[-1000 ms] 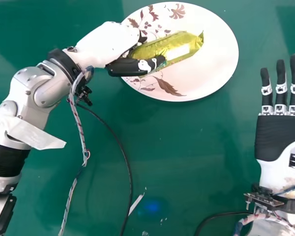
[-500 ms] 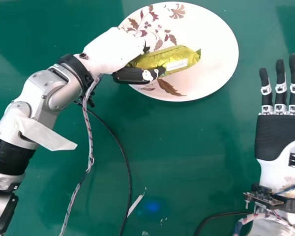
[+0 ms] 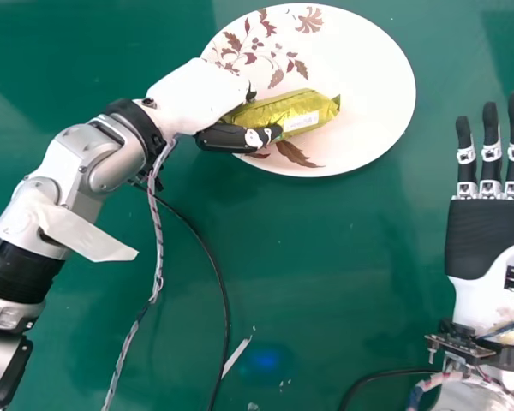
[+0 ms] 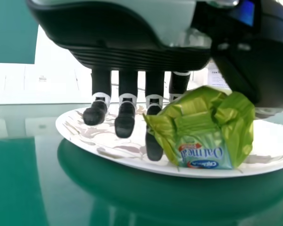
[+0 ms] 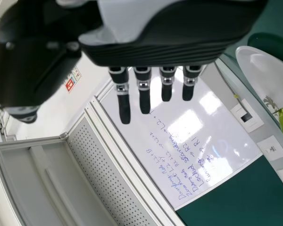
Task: Pick up biscuit and place it in the plate
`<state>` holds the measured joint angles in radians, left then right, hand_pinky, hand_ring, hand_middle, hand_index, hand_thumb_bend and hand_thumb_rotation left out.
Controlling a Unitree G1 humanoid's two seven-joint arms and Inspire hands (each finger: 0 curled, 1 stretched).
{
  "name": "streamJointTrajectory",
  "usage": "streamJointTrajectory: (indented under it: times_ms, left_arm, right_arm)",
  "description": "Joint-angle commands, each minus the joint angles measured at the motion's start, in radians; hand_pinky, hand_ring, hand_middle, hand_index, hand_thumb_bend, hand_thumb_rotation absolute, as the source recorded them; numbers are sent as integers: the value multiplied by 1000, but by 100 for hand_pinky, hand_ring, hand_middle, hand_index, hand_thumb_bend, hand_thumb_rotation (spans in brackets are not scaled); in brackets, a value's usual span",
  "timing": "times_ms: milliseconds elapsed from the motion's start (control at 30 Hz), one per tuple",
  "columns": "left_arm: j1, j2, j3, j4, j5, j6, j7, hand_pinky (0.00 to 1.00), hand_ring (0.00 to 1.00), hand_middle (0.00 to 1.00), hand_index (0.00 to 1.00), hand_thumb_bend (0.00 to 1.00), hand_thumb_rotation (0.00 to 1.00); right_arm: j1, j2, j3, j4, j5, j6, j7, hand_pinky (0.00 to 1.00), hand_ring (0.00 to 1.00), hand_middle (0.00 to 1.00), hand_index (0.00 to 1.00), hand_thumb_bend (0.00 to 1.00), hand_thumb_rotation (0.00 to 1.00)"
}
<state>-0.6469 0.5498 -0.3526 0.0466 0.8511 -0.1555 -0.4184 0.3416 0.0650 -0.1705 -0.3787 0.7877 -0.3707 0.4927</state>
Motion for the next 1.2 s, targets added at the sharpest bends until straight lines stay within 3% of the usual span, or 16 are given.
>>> streamJointTrajectory:
  times_ms: [0, 400, 600, 633, 667, 700, 833, 1033, 1167]
  left_arm:
    - [5, 6, -24, 18, 11, 3, -23, 6, 13, 22, 47, 50, 14]
    - [-6, 13, -57, 42, 35, 15, -44, 6, 12, 21, 47, 50, 14]
    - [-10, 17, -64, 38, 43, 25, -55, 5, 15, 27, 48, 51, 16]
    - [-10, 17, -64, 37, 44, 27, -54, 6, 16, 28, 48, 70, 33]
    - [-9, 17, -64, 35, 46, 29, -54, 7, 17, 29, 48, 84, 42]
    - [-9, 18, -64, 33, 48, 30, -55, 7, 17, 30, 48, 88, 45]
    - [-6, 21, -62, 30, 51, 30, -59, 8, 19, 33, 51, 89, 48]
    - [5, 19, -52, 17, 41, 36, -55, 11, 26, 43, 59, 100, 67]
    - [11, 17, -50, 5, 36, 46, -62, 17, 33, 55, 65, 100, 73]
  right_arm:
    - [12, 8, -2, -5, 5, 1, 9, 100, 100, 96, 84, 91, 43]
    - [13, 21, 5, -2, 14, -3, 9, 100, 100, 96, 86, 91, 42]
    - [15, -6, 2, 5, 49, 21, 41, 100, 100, 96, 86, 91, 43]
    - [16, -7, -1, 6, 49, 25, 38, 100, 100, 96, 86, 91, 43]
    - [15, -6, -3, 8, 49, 26, 38, 100, 100, 96, 86, 91, 43]
    - [14, -6, -5, 11, 54, 29, 43, 100, 100, 96, 86, 91, 43]
    - [10, -15, -6, 19, 69, 46, 74, 100, 100, 97, 88, 92, 46]
    - [7, -6, -7, 22, 58, 55, 70, 100, 100, 97, 90, 94, 52]
    - [18, 5, -6, 0, 31, 63, 28, 100, 100, 98, 91, 95, 57]
